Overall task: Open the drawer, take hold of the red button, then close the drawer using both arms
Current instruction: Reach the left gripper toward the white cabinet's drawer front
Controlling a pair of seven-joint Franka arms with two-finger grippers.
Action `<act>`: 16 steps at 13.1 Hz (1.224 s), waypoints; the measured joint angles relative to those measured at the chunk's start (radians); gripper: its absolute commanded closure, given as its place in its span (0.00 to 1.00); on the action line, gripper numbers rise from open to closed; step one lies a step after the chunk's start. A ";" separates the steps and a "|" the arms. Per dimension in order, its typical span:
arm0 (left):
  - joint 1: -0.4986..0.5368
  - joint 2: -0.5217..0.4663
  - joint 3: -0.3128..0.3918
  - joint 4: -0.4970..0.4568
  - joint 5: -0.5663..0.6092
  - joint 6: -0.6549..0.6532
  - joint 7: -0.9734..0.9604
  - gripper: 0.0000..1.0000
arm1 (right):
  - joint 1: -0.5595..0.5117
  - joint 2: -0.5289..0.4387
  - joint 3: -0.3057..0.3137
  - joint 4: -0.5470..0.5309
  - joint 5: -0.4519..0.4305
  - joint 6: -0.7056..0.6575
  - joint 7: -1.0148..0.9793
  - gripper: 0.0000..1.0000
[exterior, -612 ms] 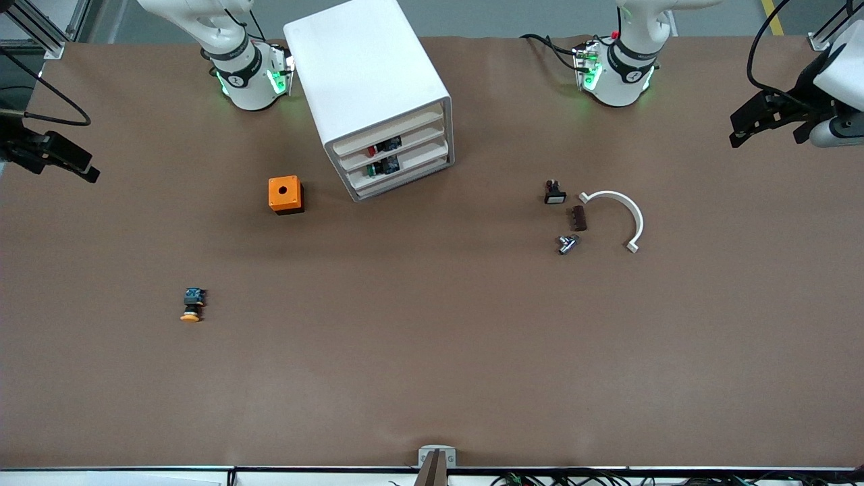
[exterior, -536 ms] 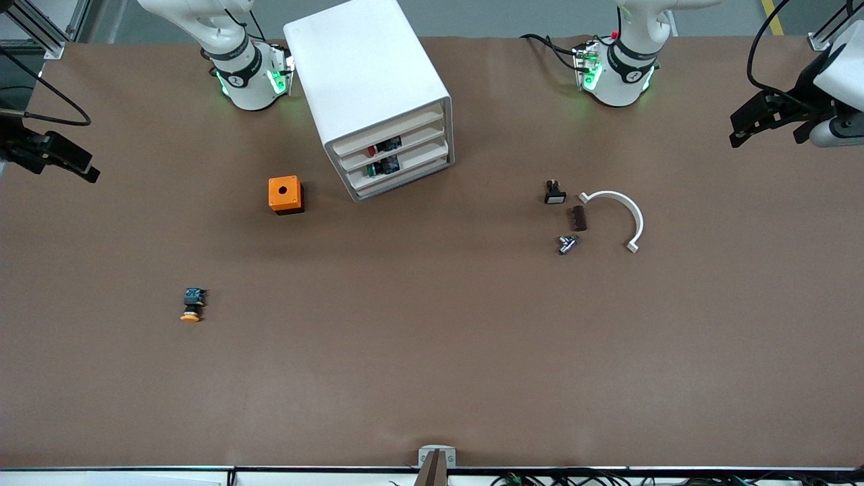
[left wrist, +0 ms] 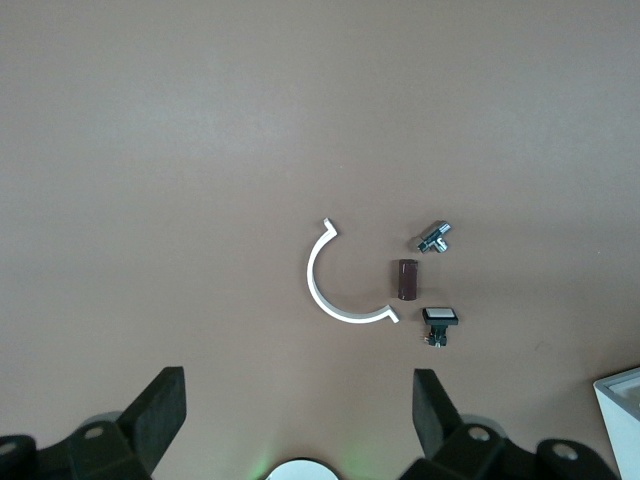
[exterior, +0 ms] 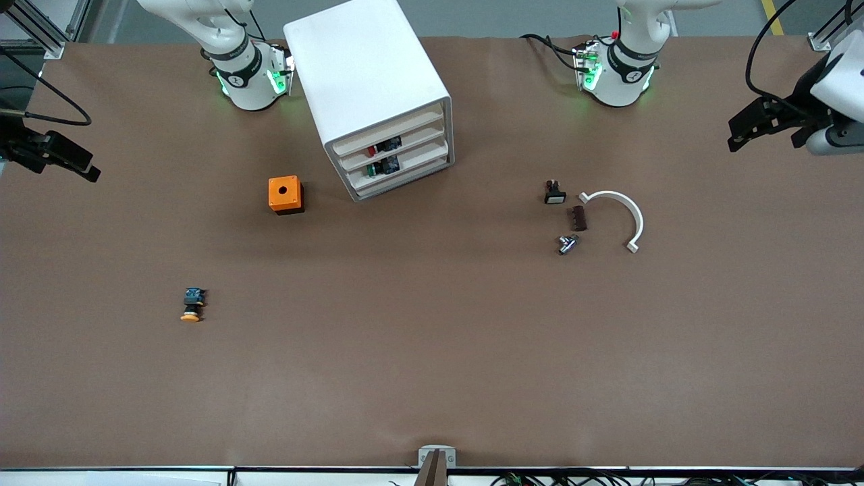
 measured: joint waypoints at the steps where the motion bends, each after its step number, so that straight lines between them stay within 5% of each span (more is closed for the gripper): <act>1: -0.002 0.028 -0.002 0.007 0.000 0.000 0.000 0.00 | 0.000 0.000 0.000 0.000 0.000 -0.003 0.000 0.00; 8: -0.035 0.301 -0.033 0.039 -0.059 0.038 -0.261 0.00 | -0.028 0.000 -0.001 -0.012 0.000 -0.016 0.004 0.00; 11: -0.050 0.423 -0.035 0.069 -0.175 0.041 -0.488 0.00 | -0.029 0.000 -0.001 -0.014 0.000 -0.018 0.004 0.00; 16: -0.191 0.608 -0.040 0.107 -0.197 0.065 -0.982 0.00 | -0.042 0.000 -0.002 -0.023 0.000 -0.018 0.005 0.00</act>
